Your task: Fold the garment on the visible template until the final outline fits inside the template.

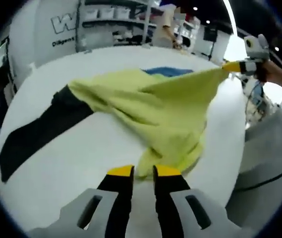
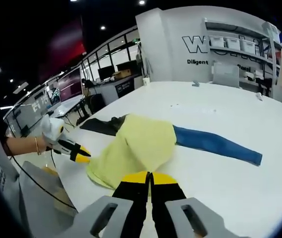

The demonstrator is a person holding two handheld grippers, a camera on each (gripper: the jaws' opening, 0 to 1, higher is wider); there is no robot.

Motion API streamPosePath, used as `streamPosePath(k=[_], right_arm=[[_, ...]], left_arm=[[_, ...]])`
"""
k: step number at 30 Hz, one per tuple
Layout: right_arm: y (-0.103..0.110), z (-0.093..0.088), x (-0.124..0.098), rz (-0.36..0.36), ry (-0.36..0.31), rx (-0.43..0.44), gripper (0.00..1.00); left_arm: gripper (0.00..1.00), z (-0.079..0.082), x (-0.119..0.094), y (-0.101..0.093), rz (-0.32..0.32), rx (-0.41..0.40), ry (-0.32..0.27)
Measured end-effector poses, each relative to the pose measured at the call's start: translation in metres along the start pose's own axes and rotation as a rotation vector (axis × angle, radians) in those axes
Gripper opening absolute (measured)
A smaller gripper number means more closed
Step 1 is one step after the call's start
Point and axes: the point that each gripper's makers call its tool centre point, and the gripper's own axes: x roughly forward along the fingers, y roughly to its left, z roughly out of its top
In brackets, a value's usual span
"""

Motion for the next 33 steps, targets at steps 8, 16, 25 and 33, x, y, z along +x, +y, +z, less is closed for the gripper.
streamPosePath(k=[8, 16, 25, 33], right_arm=[[-0.001, -0.005, -0.005, -0.01, 0.01, 0.004, 0.0], [-0.006, -0.01, -0.013, -0.027, 0.013, 0.013, 0.0], [-0.006, -0.034, -0.026, -0.047, 0.04, 0.054, 0.0], [-0.002, -0.065, -0.038, -0.055, 0.096, 0.09, 0.0]], left_arm=[[0.02, -0.004, 0.007, -0.009, 0.015, 0.111, 0.055], [0.0, 0.012, -0.017, -0.006, 0.059, 0.133, 0.008], [0.0, 0.022, -0.085, 0.005, 0.199, 0.092, -0.046], [0.0, -0.006, -0.113, -0.005, 0.199, 0.043, 0.034]])
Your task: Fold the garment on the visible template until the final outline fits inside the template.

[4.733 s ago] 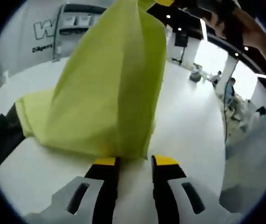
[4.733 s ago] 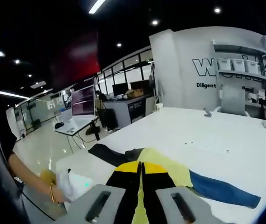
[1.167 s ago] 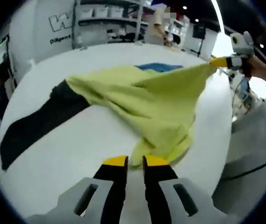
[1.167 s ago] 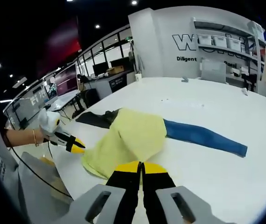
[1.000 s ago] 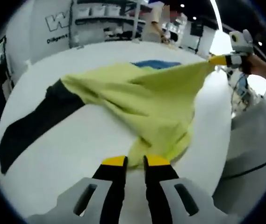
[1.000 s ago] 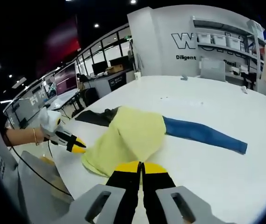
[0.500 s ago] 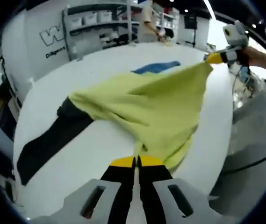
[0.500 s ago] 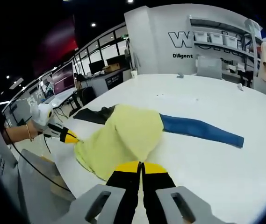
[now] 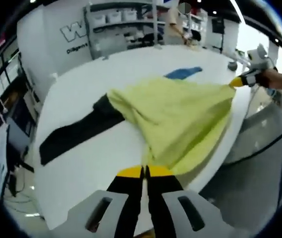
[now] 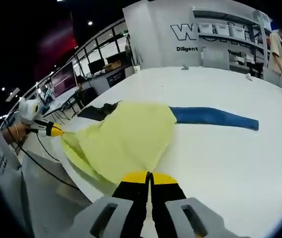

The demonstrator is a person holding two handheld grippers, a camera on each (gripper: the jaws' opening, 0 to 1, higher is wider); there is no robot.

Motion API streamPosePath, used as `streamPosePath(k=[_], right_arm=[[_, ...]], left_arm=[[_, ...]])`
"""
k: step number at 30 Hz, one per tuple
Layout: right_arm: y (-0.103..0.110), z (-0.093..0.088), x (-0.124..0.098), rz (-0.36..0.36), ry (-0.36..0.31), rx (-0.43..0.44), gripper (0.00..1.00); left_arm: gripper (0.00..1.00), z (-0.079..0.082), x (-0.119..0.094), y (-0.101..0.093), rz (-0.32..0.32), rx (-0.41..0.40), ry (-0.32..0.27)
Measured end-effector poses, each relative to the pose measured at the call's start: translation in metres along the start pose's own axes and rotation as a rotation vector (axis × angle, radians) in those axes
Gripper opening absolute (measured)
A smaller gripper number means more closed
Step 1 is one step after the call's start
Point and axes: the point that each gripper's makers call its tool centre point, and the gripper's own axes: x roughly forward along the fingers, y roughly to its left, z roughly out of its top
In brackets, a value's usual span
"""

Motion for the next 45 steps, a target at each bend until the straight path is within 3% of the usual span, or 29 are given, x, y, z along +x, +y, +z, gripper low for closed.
streamPosePath(k=[5, 9, 21, 23, 27, 35, 36, 37, 38, 40, 44, 45], right_arm=[[0.009, -0.031, 0.0, -0.007, 0.089, -0.007, 0.0], [0.006, -0.049, 0.004, -0.007, 0.139, -0.002, 0.0], [0.003, -0.076, 0.015, 0.002, 0.216, -0.01, 0.0], [0.0, -0.086, 0.016, 0.004, 0.237, -0.023, 0.0], [0.007, -0.086, 0.013, 0.007, 0.256, -0.024, 0.0], [-0.002, -0.097, 0.012, -0.022, 0.315, -0.111, 0.0], [-0.017, -0.111, 0.008, -0.079, 0.406, -0.188, 0.0], [-0.02, -0.113, 0.006, -0.087, 0.422, -0.205, 0.0], [-0.02, -0.112, 0.005, -0.087, 0.423, -0.203, 0.0], [-0.015, -0.103, 0.006, -0.057, 0.342, -0.13, 0.0], [-0.012, -0.098, 0.003, -0.047, 0.333, -0.114, 0.0], [-0.002, -0.09, 0.007, 0.011, 0.284, -0.129, 0.0]], left_arm=[[0.0, -0.039, 0.008, -0.015, -0.052, 0.0, 0.11], [0.0, -0.057, 0.022, -0.014, -0.069, 0.024, 0.139], [0.0, -0.075, 0.029, -0.024, -0.091, 0.108, 0.217], [0.0, -0.076, 0.028, -0.026, -0.095, 0.109, 0.219], [0.0, -0.082, 0.029, -0.026, -0.104, 0.09, 0.214], [0.0, -0.085, 0.028, -0.02, -0.065, 0.124, 0.206], [0.0, -0.087, 0.027, -0.021, -0.073, 0.143, 0.216], [0.0, -0.086, 0.027, -0.02, -0.07, 0.149, 0.215], [0.0, -0.086, 0.027, -0.02, -0.069, 0.148, 0.212], [0.0, -0.087, 0.025, -0.019, -0.063, 0.142, 0.219], [0.0, -0.087, 0.022, -0.018, -0.064, 0.153, 0.23], [0.0, -0.084, 0.019, -0.019, -0.071, 0.136, 0.228]])
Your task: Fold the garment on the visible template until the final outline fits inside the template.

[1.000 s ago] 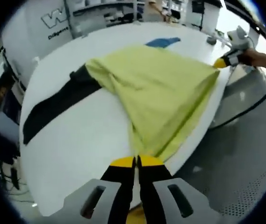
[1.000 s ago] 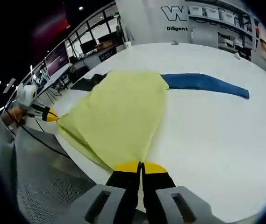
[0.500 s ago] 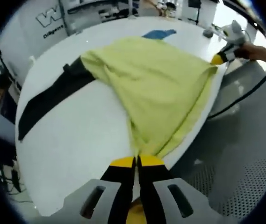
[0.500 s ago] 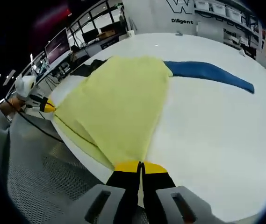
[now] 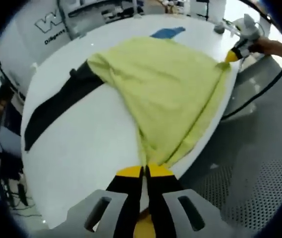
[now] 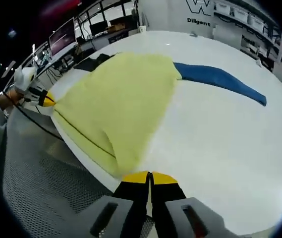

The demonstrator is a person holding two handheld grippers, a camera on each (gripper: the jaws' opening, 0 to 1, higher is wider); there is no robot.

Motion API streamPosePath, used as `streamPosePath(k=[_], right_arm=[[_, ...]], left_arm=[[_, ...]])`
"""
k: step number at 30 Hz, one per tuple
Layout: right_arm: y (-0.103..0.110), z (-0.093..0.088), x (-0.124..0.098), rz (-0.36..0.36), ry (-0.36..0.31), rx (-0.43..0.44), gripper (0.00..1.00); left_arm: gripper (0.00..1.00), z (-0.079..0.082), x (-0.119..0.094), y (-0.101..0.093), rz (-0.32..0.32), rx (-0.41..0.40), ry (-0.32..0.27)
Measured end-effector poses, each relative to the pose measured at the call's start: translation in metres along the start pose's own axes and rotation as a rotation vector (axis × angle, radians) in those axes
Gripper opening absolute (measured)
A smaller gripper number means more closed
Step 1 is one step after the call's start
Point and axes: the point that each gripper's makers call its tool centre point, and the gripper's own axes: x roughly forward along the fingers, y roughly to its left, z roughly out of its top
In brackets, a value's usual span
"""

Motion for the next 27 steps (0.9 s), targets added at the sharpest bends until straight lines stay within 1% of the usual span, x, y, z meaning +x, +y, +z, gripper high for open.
streamPosePath(k=[2, 3, 4, 5, 6, 7, 8, 10, 11, 13, 14, 15, 16, 17, 18, 20, 21, 23, 25, 27], right_arm=[[0.018, 0.013, -0.002, 0.066, -0.044, 0.007, 0.0], [0.021, 0.017, -0.002, 0.084, -0.06, -0.013, 0.0], [0.023, 0.019, -0.002, 0.087, -0.061, -0.022, 0.03], [0.025, 0.021, 0.0, 0.099, -0.062, -0.035, 0.08], [0.028, 0.023, 0.001, 0.115, -0.067, -0.044, 0.15], [0.031, 0.026, 0.002, 0.127, -0.081, -0.05, 0.17], [0.037, 0.029, 0.006, 0.162, -0.095, -0.082, 0.18], [0.04, 0.027, 0.009, 0.189, -0.074, -0.108, 0.15], [0.041, 0.027, 0.009, 0.192, -0.071, -0.118, 0.14], [0.049, 0.026, 0.012, 0.214, -0.043, -0.149, 0.13], [0.049, 0.026, 0.013, 0.216, -0.039, -0.154, 0.13], [0.045, 0.021, 0.02, 0.221, -0.032, -0.156, 0.12], [0.045, 0.019, 0.021, 0.232, -0.026, -0.146, 0.12], [0.047, 0.019, 0.022, 0.25, -0.031, -0.117, 0.11], [0.048, 0.019, 0.022, 0.258, -0.035, -0.111, 0.11], [0.046, 0.017, 0.024, 0.263, -0.029, -0.11, 0.08], [0.044, 0.014, 0.025, 0.26, -0.011, -0.133, 0.06], [0.044, 0.011, 0.023, 0.266, 0.013, -0.168, 0.0], [0.045, 0.011, 0.02, 0.265, 0.027, -0.159, 0.0], [0.044, 0.016, 0.016, 0.265, -0.006, -0.175, 0.0]], left_arm=[[0.01, 0.001, -0.001, -0.001, -0.015, -0.011, -0.016], [0.02, 0.002, -0.001, -0.001, -0.02, -0.009, -0.026], [0.03, 0.009, -0.004, -0.004, -0.032, 0.0, -0.05], [0.05, 0.013, -0.007, -0.006, -0.042, 0.018, -0.069], [0.08, 0.013, -0.006, -0.006, -0.051, 0.058, -0.08], [0.1, 0.015, -0.006, -0.006, -0.054, 0.082, -0.087], [0.13, 0.021, -0.014, -0.009, -0.056, 0.18, -0.103], [0.14, 0.022, -0.014, -0.012, -0.071, 0.247, -0.098], [0.14, 0.023, -0.014, -0.013, -0.076, 0.253, -0.102], [0.13, 0.025, -0.012, -0.016, -0.086, 0.243, -0.111], [0.13, 0.026, -0.009, -0.018, -0.104, 0.232, -0.122], [0.12, 0.026, -0.006, -0.02, -0.114, 0.209, -0.129], [0.12, 0.026, -0.004, -0.02, -0.12, 0.199, -0.132], [0.11, 0.027, -0.002, -0.022, -0.135, 0.194, -0.14], [0.11, 0.028, 0.001, -0.026, -0.162, 0.177, -0.156], [0.09, 0.026, 0.008, -0.024, -0.172, 0.178, -0.156], [0.07, 0.026, 0.009, -0.023, -0.174, 0.178, -0.156], [0.0, 0.026, 0.011, -0.023, -0.195, 0.173, -0.151], [0.0, 0.029, 0.01, -0.026, -0.207, 0.155, -0.156], [0.0, 0.031, 0.008, -0.026, -0.211, 0.141, -0.155]])
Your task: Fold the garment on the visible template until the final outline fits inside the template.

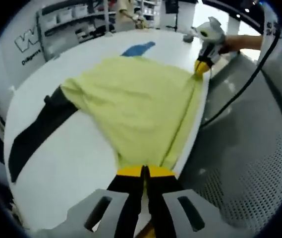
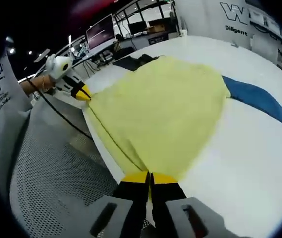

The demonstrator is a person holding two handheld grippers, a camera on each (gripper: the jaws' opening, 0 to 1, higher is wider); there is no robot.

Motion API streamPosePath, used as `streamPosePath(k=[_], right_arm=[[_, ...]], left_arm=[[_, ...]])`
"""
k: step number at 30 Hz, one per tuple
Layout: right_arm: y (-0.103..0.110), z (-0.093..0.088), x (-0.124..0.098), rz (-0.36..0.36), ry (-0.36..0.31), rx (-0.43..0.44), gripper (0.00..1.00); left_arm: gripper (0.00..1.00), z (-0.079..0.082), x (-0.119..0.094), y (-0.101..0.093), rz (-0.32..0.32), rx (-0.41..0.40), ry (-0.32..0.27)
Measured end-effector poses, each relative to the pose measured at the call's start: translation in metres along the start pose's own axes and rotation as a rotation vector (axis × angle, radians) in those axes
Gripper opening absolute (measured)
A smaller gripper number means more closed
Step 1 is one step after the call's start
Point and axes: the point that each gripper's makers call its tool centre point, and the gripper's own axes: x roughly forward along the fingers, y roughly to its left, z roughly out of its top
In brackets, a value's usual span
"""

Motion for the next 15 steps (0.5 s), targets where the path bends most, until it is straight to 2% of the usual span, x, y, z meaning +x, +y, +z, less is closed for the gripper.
streamPosePath(k=[5, 7, 9, 11, 15], right_arm=[[0.007, -0.004, -0.005, 0.027, 0.005, -0.02, 0.0], [0.014, -0.013, -0.005, 0.042, 0.041, -0.043, 0.0], [0.015, -0.016, -0.003, 0.037, 0.05, -0.037, 0.0], [0.012, -0.023, 0.0, 0.017, 0.071, 0.006, 0.0], [0.011, -0.028, 0.003, 0.021, 0.113, 0.022, 0.0]], left_arm=[[0.0, -0.001, -0.004, -0.005, -0.017, 0.001, -0.001], [0.0, -0.005, -0.004, -0.01, -0.03, 0.021, 0.011], [0.0, -0.007, -0.003, -0.013, -0.035, 0.032, 0.02], [0.0, -0.016, 0.001, -0.014, -0.047, 0.016, 0.045], [0.0, -0.028, 0.005, -0.019, -0.069, -0.006, 0.091]])
